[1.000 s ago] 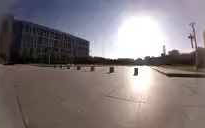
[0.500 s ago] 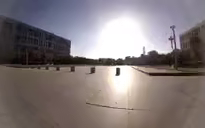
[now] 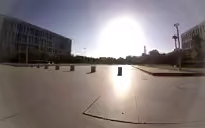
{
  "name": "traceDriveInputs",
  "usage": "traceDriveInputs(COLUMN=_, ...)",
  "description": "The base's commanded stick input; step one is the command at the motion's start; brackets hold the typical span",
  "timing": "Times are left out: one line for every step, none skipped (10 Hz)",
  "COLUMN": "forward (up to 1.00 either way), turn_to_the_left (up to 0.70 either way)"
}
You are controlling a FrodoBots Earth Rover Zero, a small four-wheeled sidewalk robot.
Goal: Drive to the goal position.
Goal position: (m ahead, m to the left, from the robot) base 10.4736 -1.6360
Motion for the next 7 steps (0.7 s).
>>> traceDriveInputs(forward=0.70, turn_to_the_left=0.00)
traceDriveInputs(forward=0.70, turn_to_the_left=0.00)
traceDriveInputs(forward=0.70, turn_to_the_left=0.00)
traceDriveInputs(forward=0.70, turn_to_the_left=0.00)
traceDriveInputs(forward=0.70, turn_to_the_left=0.00)
traceDriveInputs(forward=0.70, turn_to_the_left=0.00)
traceDriveInputs(forward=0.70, turn_to_the_left=0.00)
